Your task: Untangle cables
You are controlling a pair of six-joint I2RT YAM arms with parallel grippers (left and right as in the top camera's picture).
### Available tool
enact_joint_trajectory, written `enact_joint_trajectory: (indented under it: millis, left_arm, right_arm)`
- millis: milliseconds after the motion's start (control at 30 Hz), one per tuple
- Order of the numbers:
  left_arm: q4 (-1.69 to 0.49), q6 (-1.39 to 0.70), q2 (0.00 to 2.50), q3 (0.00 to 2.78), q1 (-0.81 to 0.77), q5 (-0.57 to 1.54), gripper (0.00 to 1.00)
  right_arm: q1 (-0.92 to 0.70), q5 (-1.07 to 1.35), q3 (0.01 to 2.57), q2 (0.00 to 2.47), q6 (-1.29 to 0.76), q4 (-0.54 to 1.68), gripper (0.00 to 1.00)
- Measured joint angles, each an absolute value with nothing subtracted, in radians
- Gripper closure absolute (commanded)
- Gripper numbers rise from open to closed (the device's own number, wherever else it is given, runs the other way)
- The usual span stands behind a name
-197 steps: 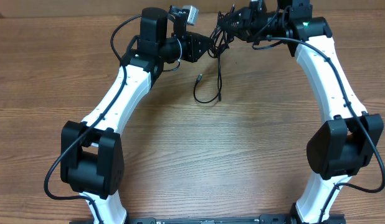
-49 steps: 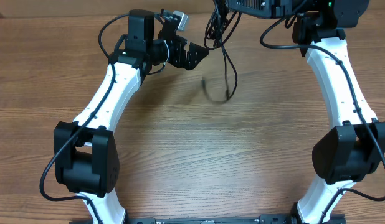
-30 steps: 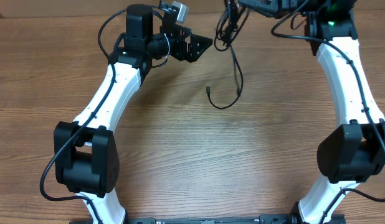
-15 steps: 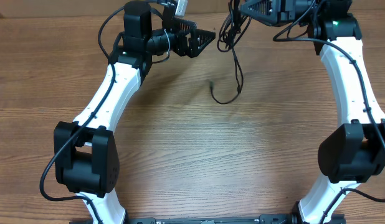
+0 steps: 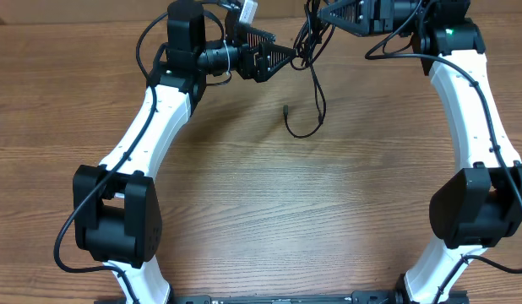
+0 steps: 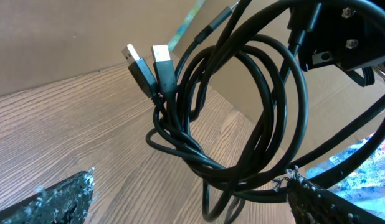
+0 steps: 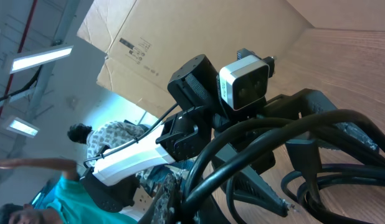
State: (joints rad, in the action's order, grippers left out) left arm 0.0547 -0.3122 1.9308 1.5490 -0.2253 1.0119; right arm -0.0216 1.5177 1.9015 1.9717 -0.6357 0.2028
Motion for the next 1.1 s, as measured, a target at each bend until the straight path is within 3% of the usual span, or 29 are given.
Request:
enact_joint_trajectory:
  millis: [200,300,367,433,467,500,867,1100]
  left_arm:
    - [0.054,-0.312,1.931,1.549,-0.239,0.999,0.03]
    - [0.049,-0.313,1.931,1.549,-0.256,0.968,0.29]
    - [0.048,-0.315,1.931,1.549,-0.261,0.958,0.59]
    - [0.047,-0.313,1.931,1.549,-0.262,0.95,0.82]
    - [0.044,-0.313,1.931,1.549,-0.262,0.945,0.92]
    - [0.041,-0.311,1.931,1.549,-0.262,0.937,0.96]
    - [-0.024,-0.304,1.931,1.549,-0.263,0.877,0.96]
    - [-0.132,-0.27,1.931,1.549,-0.263,0.802,0.96]
  right_arm:
    - [-0.061,1.505,1.901,1.972,-0.633,0.202,0.96]
    - [-0.089,1.502,1.901,1.972,-0.633,0.202,0.96]
    - [-0.094,1.499,1.901,1.972,-0.633,0.202,0.96]
    - [-0.093,1.491,1.901,1.973,-0.633,0.202,0.96]
    - [-0.093,1.485,1.901,1.973,-0.633,0.202,0.96]
    - [-0.093,1.483,1.901,1.973,-0.632,0.202,0.96]
    - [-0.092,1.462,1.901,1.976,-0.649,0.197,0.96]
    - [-0.092,1.459,1.892,1.995,-0.731,0.083,0.96]
